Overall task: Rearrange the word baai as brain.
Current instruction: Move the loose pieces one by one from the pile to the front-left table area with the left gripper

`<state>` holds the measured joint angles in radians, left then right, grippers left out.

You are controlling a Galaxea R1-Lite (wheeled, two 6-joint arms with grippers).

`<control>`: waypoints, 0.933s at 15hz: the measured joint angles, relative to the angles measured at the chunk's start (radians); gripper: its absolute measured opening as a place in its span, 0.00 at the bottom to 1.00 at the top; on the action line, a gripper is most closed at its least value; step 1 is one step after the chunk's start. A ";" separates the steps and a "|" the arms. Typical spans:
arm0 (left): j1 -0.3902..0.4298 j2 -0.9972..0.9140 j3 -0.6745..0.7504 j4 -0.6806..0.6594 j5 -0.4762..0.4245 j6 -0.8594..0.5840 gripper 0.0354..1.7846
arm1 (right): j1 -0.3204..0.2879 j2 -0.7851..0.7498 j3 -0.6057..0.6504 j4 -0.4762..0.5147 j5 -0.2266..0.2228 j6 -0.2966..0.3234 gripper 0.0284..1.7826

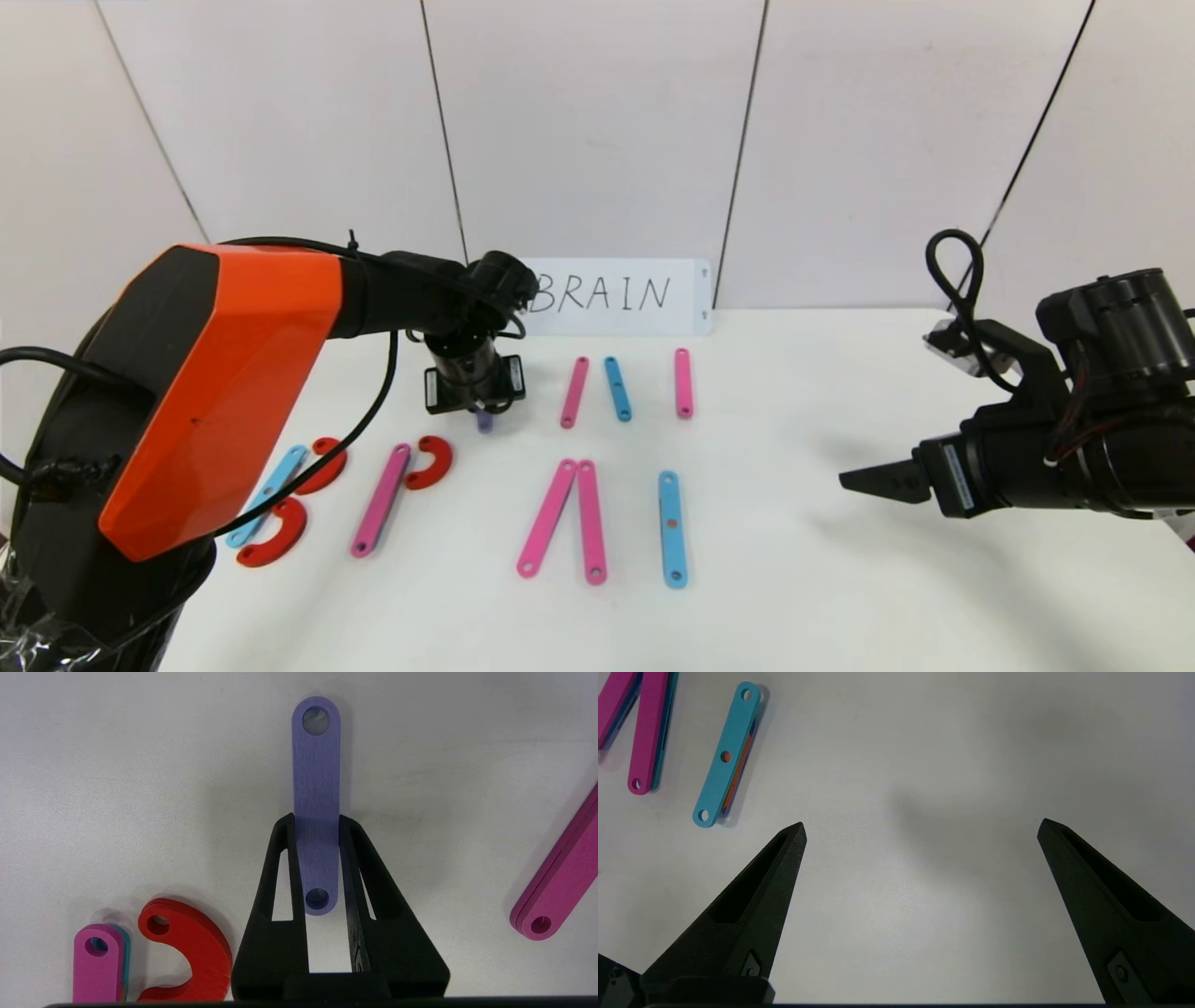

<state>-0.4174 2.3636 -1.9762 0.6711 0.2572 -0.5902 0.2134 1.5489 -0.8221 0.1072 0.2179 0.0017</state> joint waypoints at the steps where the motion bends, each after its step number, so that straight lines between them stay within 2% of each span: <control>1: 0.000 0.000 0.000 0.002 0.000 0.000 0.13 | 0.000 0.000 0.000 0.000 0.000 0.000 0.98; 6: -0.005 -0.017 0.005 0.012 0.001 -0.007 0.13 | 0.000 0.000 0.000 0.000 0.000 0.000 0.98; 14: -0.022 -0.118 0.037 0.115 0.000 -0.141 0.13 | 0.000 -0.001 0.000 -0.001 0.000 0.000 0.98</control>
<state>-0.4396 2.2457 -1.9391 0.7864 0.2572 -0.7313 0.2130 1.5474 -0.8221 0.1066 0.2174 0.0017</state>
